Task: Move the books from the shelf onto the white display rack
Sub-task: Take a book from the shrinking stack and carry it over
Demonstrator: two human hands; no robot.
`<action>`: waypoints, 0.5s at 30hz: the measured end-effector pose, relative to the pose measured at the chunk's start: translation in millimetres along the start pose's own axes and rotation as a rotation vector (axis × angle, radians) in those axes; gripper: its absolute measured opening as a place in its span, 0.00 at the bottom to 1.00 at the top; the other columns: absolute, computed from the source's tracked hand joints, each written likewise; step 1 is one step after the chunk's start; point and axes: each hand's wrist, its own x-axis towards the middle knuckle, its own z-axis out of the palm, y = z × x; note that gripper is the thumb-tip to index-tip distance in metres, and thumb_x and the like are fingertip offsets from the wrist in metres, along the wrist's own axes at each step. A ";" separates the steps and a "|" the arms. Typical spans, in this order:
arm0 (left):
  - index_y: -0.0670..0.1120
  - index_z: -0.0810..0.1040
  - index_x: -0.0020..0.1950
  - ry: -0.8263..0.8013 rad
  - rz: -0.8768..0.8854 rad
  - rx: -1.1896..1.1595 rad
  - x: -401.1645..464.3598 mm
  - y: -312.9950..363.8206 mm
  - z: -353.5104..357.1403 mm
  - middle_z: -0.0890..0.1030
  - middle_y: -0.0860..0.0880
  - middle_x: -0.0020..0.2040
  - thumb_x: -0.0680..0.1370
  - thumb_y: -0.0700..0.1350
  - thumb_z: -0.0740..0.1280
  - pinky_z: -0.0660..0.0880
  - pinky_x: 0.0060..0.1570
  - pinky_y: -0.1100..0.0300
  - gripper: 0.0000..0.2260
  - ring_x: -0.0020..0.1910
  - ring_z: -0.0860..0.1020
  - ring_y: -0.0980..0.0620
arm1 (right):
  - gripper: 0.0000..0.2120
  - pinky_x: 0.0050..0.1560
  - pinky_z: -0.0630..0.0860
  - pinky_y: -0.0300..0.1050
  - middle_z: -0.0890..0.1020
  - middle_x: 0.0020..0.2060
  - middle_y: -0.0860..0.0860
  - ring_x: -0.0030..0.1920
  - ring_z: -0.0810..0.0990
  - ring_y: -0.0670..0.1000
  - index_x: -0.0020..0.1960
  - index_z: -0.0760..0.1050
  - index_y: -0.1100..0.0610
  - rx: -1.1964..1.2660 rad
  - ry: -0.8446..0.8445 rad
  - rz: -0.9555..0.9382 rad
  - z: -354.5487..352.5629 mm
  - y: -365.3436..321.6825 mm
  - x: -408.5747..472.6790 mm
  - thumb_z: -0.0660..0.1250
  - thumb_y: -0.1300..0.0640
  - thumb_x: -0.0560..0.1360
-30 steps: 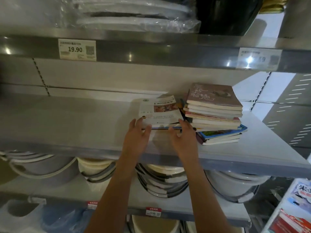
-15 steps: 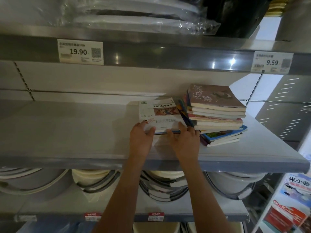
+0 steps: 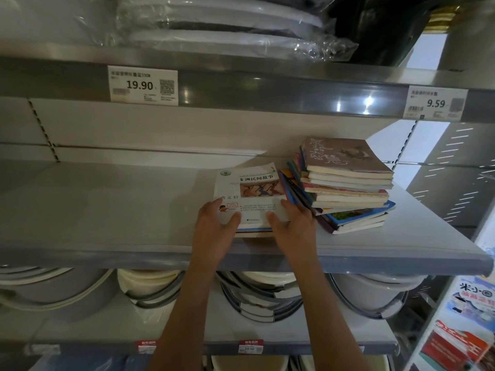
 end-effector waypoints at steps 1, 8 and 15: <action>0.46 0.68 0.75 -0.036 0.002 0.009 2.7 1.0 0.2 0.69 0.47 0.73 0.78 0.51 0.70 0.69 0.66 0.59 0.27 0.70 0.70 0.50 | 0.21 0.67 0.69 0.50 0.70 0.69 0.57 0.68 0.69 0.58 0.68 0.73 0.50 -0.031 -0.013 -0.019 1.9 -0.8 1.6 0.65 0.44 0.78; 0.44 0.70 0.74 -0.059 0.013 0.000 0.8 -0.5 -0.8 0.68 0.47 0.75 0.76 0.49 0.73 0.69 0.69 0.57 0.29 0.70 0.71 0.50 | 0.20 0.64 0.76 0.49 0.71 0.69 0.57 0.64 0.76 0.55 0.69 0.71 0.57 0.035 -0.069 -0.016 -0.8 -3.6 -3.6 0.66 0.53 0.79; 0.45 0.76 0.67 -0.011 0.015 -0.100 -18.1 0.4 -10.2 0.75 0.56 0.56 0.75 0.43 0.74 0.66 0.41 0.82 0.21 0.55 0.74 0.57 | 0.27 0.58 0.71 0.42 0.70 0.64 0.52 0.58 0.73 0.50 0.69 0.71 0.52 0.166 -0.059 0.095 -5.3 0.9 -17.3 0.73 0.49 0.74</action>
